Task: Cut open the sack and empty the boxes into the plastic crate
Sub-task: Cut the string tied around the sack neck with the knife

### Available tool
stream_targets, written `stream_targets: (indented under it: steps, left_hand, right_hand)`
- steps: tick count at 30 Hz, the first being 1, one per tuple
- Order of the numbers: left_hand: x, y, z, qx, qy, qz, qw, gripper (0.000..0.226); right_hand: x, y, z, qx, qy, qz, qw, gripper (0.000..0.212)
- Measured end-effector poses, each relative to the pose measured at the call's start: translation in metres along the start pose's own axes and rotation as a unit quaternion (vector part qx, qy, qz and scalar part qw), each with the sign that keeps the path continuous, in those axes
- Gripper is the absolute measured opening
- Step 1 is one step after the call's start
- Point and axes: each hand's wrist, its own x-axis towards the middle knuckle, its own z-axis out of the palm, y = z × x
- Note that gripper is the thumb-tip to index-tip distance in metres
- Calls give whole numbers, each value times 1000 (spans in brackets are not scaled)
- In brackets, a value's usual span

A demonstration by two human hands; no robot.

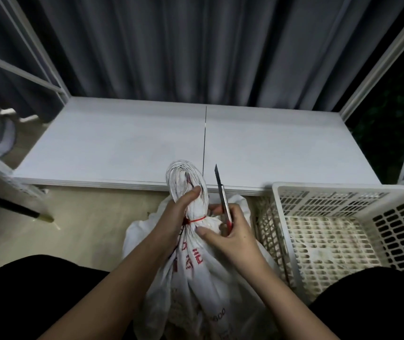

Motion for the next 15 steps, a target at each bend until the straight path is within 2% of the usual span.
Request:
stream_targets:
  steps: [3, 6, 8, 9, 10, 12, 13, 15]
  left_hand:
    - [-3, 3, 4, 10, 26, 22, 999, 35]
    - [-5, 5, 10, 22, 43, 21, 999, 39]
    - [-4, 13, 13, 133, 81, 81, 985, 58]
    - [-5, 18, 14, 210, 109, 115, 965, 73]
    - [-7, 24, 14, 293, 144, 137, 935, 83]
    - [-14, 35, 14, 421, 169, 142, 880, 84]
    - [-16, 38, 15, 446, 147, 130, 873, 82]
    - [-16, 46, 17, 432, 95, 119, 889, 75]
  right_hand:
    - [0, 1, 4, -38, -8, 1, 999, 52]
    - [2, -3, 6, -30, 52, -18, 998, 48]
    - [3, -7, 7, -2, 78, -23, 997, 46]
    - [5, -8, 8, 2, 85, -26, 996, 47]
    - [6, -12, 8, -2, 89, -29, 996, 48]
    - [10, -20, 6, -15, 96, -37, 995, 48]
    - [12, -26, 4, -17, 100, -40, 994, 48]
    - [17, -40, 0, -28, 104, -44, 993, 48]
